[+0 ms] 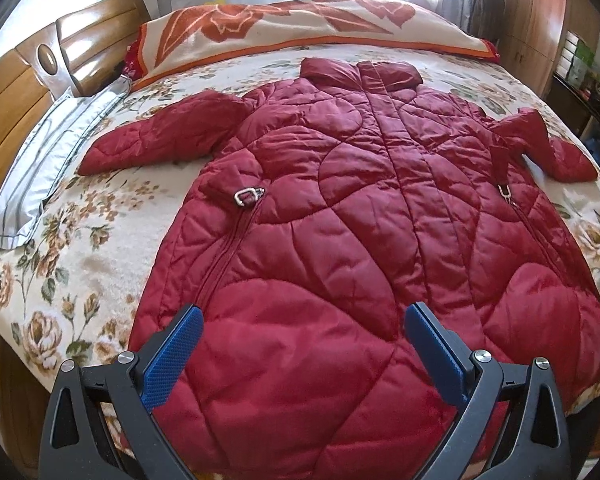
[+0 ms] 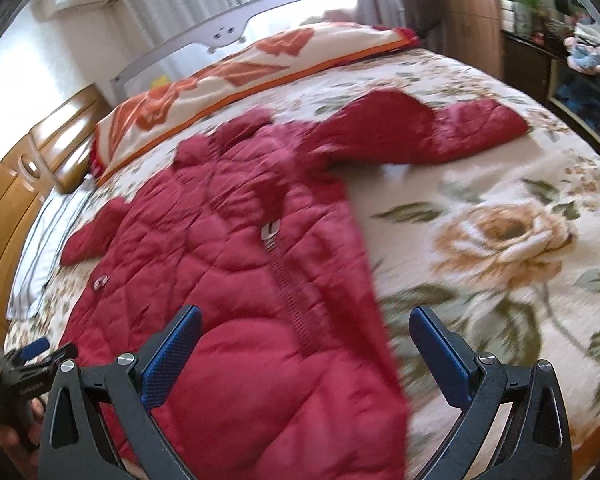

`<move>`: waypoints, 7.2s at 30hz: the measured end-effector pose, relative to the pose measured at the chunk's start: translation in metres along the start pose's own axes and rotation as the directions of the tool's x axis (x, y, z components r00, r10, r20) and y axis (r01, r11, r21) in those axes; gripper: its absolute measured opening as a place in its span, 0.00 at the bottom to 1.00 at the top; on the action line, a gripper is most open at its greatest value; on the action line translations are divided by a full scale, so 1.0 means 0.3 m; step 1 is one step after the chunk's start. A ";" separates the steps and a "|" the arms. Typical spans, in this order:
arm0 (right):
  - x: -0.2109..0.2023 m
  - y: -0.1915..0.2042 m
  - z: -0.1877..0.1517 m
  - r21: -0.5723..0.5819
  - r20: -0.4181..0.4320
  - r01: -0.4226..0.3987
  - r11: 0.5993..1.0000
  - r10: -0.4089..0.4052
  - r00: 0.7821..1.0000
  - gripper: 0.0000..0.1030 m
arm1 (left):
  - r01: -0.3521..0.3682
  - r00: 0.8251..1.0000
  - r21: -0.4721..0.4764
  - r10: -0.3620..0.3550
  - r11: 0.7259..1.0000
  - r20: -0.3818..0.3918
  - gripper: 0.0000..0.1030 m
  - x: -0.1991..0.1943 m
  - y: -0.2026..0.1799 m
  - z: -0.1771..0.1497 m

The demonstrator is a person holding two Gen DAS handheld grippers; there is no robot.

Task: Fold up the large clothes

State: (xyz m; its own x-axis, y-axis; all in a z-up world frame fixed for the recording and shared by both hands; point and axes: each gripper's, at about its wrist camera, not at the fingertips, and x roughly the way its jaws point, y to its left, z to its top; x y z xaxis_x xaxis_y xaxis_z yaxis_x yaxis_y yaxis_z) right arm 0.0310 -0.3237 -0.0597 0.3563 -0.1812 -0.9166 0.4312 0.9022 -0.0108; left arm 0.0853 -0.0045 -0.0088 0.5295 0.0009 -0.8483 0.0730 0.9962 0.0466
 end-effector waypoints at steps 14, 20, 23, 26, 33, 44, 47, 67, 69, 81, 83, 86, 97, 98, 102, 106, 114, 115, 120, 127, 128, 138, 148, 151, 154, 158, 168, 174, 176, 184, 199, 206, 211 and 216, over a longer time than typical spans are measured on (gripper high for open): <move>0.190 -0.420 0.294 0.203 0.067 0.099 0.974 -0.115 0.991 0.99 | -0.016 0.999 0.029 0.017 0.999 -0.051 0.99 0.108 -0.065 0.137; 0.340 -0.641 0.420 0.343 0.066 0.128 0.931 -0.159 0.985 0.80 | -0.021 0.996 0.027 0.023 0.999 -0.089 0.99 0.191 -0.083 0.185; 0.402 -0.724 0.468 0.393 0.069 0.143 0.909 -0.184 0.981 0.78 | -0.019 0.994 0.028 0.022 0.999 -0.109 0.99 0.237 -0.101 0.206; 0.482 -0.803 0.509 0.440 0.038 0.169 0.882 -0.207 0.978 0.76 | -0.018 0.992 0.039 0.023 0.999 -0.126 0.99 0.279 -0.120 0.232; 0.567 -0.878 0.559 0.504 0.076 0.119 0.856 -0.181 0.981 0.45 | -0.003 0.992 0.040 0.008 0.999 -0.129 0.99 0.318 -0.146 0.276; 0.460 -0.661 0.664 0.353 0.219 -0.046 0.934 -0.035 0.975 0.08 | 0.042 0.992 0.030 -0.038 0.999 -0.118 0.99 0.324 -0.152 0.294; 0.407 -0.527 0.679 0.257 0.249 -0.105 0.961 0.039 0.968 0.08 | 0.052 0.992 0.020 -0.050 0.998 -0.114 0.99 0.319 -0.136 0.295; 0.571 0.460 0.443 -0.360 -0.077 -0.363 0.860 0.360 0.930 0.07 | 0.411 0.880 -0.310 -0.462 0.857 -0.110 0.97 0.481 0.200 0.475; 0.608 0.516 0.404 -0.397 -0.121 -0.375 0.838 0.357 0.926 0.07 | 0.448 0.858 -0.335 -0.504 0.829 -0.099 0.97 0.521 0.228 0.502; 0.643 0.645 0.283 -0.509 -0.167 -0.356 0.784 0.315 0.934 0.07 | 0.553 0.703 -0.538 -0.703 0.636 -0.108 0.86 0.877 0.265 0.608; 0.637 0.659 0.276 -0.524 -0.166 -0.353 0.775 0.314 0.935 0.07 | 0.588 0.662 -0.558 -0.745 0.585 -0.083 0.61 0.919 0.267 0.623; 0.646 0.671 0.271 -0.526 -0.185 -0.352 0.774 0.299 0.936 0.12 | 0.597 0.668 -0.527 -0.739 0.605 -0.091 0.39 0.957 0.246 0.666; 0.539 0.584 0.314 -0.439 -0.139 -0.370 0.819 0.345 0.928 0.36 | 0.479 0.851 -0.287 -0.519 0.830 -0.081 0.13 0.916 0.263 0.754; 0.521 0.559 0.326 -0.429 -0.113 -0.353 0.831 0.338 0.934 0.36 | 0.445 0.878 -0.251 -0.474 0.860 -0.069 0.13 0.905 0.277 0.769; 0.485 0.412 0.407 -0.320 0.012 -0.252 0.913 0.270 0.963 0.36 | 0.351 0.935 -0.114 -0.355 0.929 -0.019 0.13 0.877 0.287 0.806; 0.554 0.292 0.469 -0.207 -0.005 -0.177 0.962 0.180 0.984 0.39 | 0.249 0.968 -0.001 -0.249 0.968 -0.020 0.13 0.904 0.211 0.774; 0.745 0.236 0.409 -0.212 -0.178 -0.091 0.973 0.053 0.983 0.38 | 0.008 0.999 -0.047 -0.007 0.999 0.034 0.19 0.819 0.139 0.709; 0.744 0.240 0.400 -0.217 -0.174 -0.085 0.972 0.048 0.984 0.38 | 0.036 0.997 -0.084 -0.030 0.996 0.068 0.20 0.771 0.140 0.715; 0.740 0.236 0.388 -0.211 -0.168 -0.090 0.973 0.055 0.984 0.40 | 0.293 0.951 -0.085 -0.282 0.952 0.124 0.24 0.720 0.013 0.749; 0.690 0.241 0.404 -0.187 -0.154 -0.102 0.977 0.073 0.985 0.42 | 0.194 0.979 0.064 -0.189 0.979 -0.076 0.24 1.038 -0.238 0.753; 0.678 0.244 0.410 -0.188 -0.142 -0.108 0.976 0.082 0.986 0.42 | 0.182 0.980 0.063 -0.176 0.981 -0.094 0.25 1.094 -0.237 0.753; 0.787 0.245 0.406 -0.232 -0.212 -0.073 0.970 0.023 0.977 0.45 | 0.254 0.957 -0.086 -0.264 0.963 -0.120 0.22 1.262 -0.195 0.790; 0.813 0.242 0.386 -0.256 -0.199 -0.057 0.965 0.005 0.980 0.46 | 0.332 0.929 -0.235 -0.360 0.914 -0.087 0.17 1.215 -0.025 0.774; 0.777 0.254 0.397 -0.241 -0.190 -0.053 0.969 0.007 0.982 0.46 | 0.325 0.936 -0.248 -0.349 0.912 -0.056 0.21 1.135 0.047 0.750; 0.704 0.266 0.398 -0.208 -0.169 -0.085 0.974 0.050 0.984 0.47 | 0.329 0.939 -0.283 -0.345 0.901 -0.007 0.55 1.080 0.127 0.738; 0.577 0.308 0.377 -0.205 -0.123 -0.156 0.966 0.133 0.983 0.47 | 0.315 0.946 -0.365 -0.323 0.876 0.040 0.65 1.037 0.263 0.703; 0.429 0.398 0.264 -0.211 -0.168 -0.290 0.933 0.258 0.951 0.51 | 0.237 0.966 -0.548 -0.253 0.802 0.047 0.74 1.012 0.543 0.571; 0.355 0.425 0.199 -0.223 -0.198 -0.337 0.915 0.296 0.934 0.51 | 0.149 0.985 -0.645 -0.169 0.749 0.031 0.75 1.061 0.710 0.541; 0.331 0.424 0.187 -0.229 -0.199 -0.338 0.913 0.296 0.934 0.52 | 0.133 0.988 -0.686 -0.154 0.716 0.030 0.76 1.088 0.773 0.530; 0.284 0.392 0.145 -0.193 -0.208 -0.347 0.918 0.307 0.929 0.52 | 0.117 0.991 -0.835 -0.117 0.537 0.064 0.76 1.194 0.991 0.484; 0.232 0.351 0.112 -0.157 -0.214 -0.348 0.924 0.312 0.926 0.52 | 0.084 0.996 -0.779 -0.018 0.621 0.093 0.07 1.216 1.062 0.649; 0.236 0.350 0.119 -0.140 -0.211 -0.368 0.919 0.336 0.918 0.54 | 0.197 0.970 -0.650 -0.051 0.734 0.236 0.06 1.018 0.863 0.693; 0.238 0.355 0.116 -0.132 -0.210 -0.377 0.917 0.346 0.915 0.54 | 0.251 0.953 -0.571 -0.096 0.781 0.288 0.05 0.942 0.715 0.690; 0.241 0.340 0.104 -0.112 -0.216 -0.379 0.919 0.350 0.912 0.54 | 0.300 0.934 -0.488 -0.149 0.820 0.324 0.05 0.868 0.577 0.663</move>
State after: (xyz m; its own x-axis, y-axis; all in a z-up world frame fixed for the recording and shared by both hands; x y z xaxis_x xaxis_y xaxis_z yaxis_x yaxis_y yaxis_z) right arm 0.1268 -0.2569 -0.1146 0.2969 0.2347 -0.9256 0.1685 0.9413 0.2927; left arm 0.4039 0.1508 -0.1169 0.7577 -0.1758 -0.6285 -0.1937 0.8590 -0.4738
